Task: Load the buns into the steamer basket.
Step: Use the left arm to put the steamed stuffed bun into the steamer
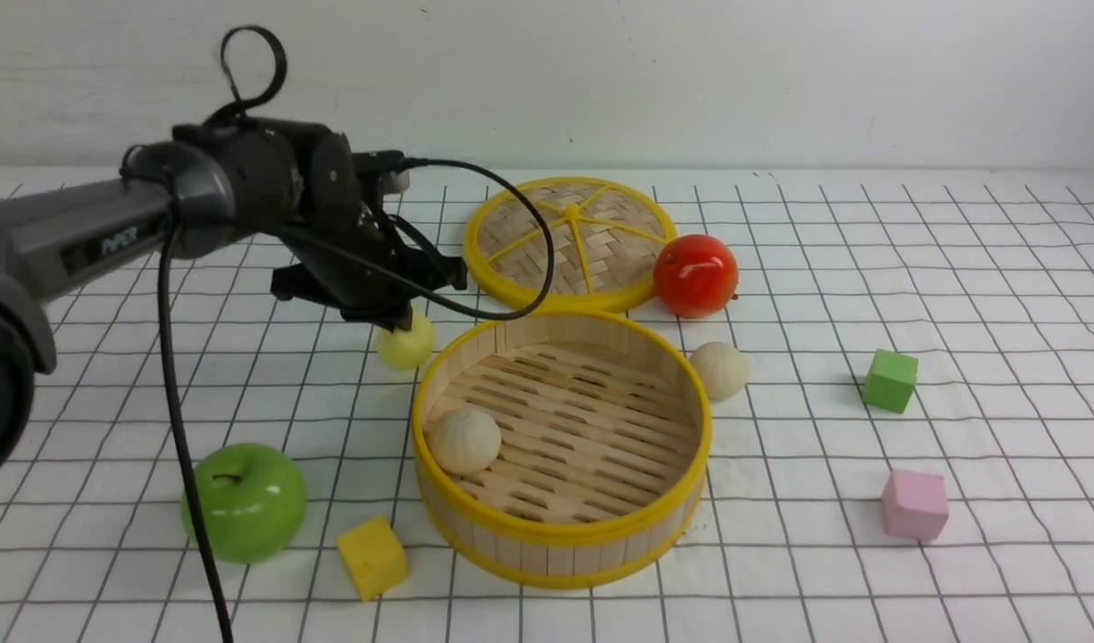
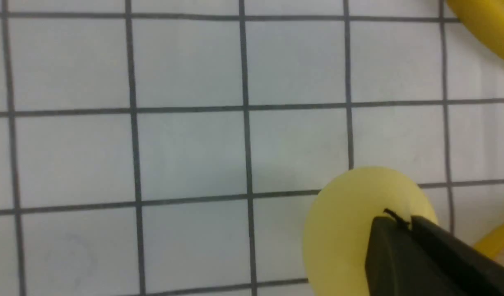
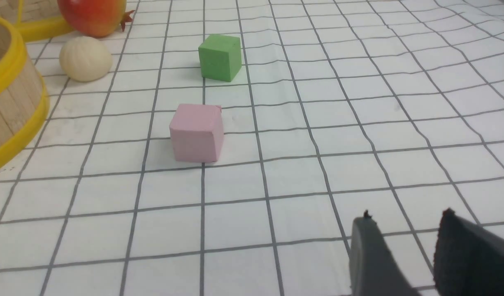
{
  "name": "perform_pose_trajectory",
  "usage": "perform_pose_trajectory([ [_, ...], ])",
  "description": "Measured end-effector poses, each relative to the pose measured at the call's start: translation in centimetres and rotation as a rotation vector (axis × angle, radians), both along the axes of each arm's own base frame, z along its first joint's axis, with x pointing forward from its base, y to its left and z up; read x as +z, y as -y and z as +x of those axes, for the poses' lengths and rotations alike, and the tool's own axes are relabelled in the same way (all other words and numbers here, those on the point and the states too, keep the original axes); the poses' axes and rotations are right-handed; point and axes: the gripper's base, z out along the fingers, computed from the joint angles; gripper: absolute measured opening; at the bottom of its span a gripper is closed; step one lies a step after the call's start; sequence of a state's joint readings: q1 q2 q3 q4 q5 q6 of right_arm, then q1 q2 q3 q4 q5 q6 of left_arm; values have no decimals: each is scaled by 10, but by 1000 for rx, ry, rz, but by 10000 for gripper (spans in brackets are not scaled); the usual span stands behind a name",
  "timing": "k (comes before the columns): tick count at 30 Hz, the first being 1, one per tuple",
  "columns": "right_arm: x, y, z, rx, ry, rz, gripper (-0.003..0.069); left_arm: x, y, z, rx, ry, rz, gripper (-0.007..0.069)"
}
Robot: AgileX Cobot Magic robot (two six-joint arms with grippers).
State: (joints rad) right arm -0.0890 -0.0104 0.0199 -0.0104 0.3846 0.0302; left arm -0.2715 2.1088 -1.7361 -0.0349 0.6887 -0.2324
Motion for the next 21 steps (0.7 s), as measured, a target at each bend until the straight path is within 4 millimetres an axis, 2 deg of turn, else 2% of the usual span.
perform_pose_trajectory([
  [2, 0, 0, 0, 0, 0, 0, 241, 25, -2, -8, -19, 27, -2, -13],
  [3, 0, 0, 0, 0, 0, 0, 241, 27, -2, -9, -21, 27, -3, -13],
  [5, 0, 0, 0, 0, 0, 0, 241, 53, -2, -20, -28, 50, -42, -13],
  [8, 0, 0, 0, 0, 0, 0, 241, 67, 2, -28, -28, 46, -104, -13],
  [10, 0, 0, 0, 0, 0, 0, 241, 73, 15, -36, -67, 27, -159, -13],
  [11, 0, 0, 0, 0, 0, -1, 241, 72, 17, -37, -71, 24, -161, -13],
  [12, 0, 0, 0, 0, 0, -1, 241, 68, 28, -42, -105, 6, -171, -13],
  [14, 0, 0, 0, 0, 0, -1, 241, 61, 37, -45, -129, -14, -171, -13],
  [17, 0, 0, 0, 0, 0, -1, 241, 39, 59, -54, -178, -66, -157, -11],
  [21, 0, 0, 0, 0, 0, -1, 241, 16, 72, -52, -191, -83, -139, 16],
])
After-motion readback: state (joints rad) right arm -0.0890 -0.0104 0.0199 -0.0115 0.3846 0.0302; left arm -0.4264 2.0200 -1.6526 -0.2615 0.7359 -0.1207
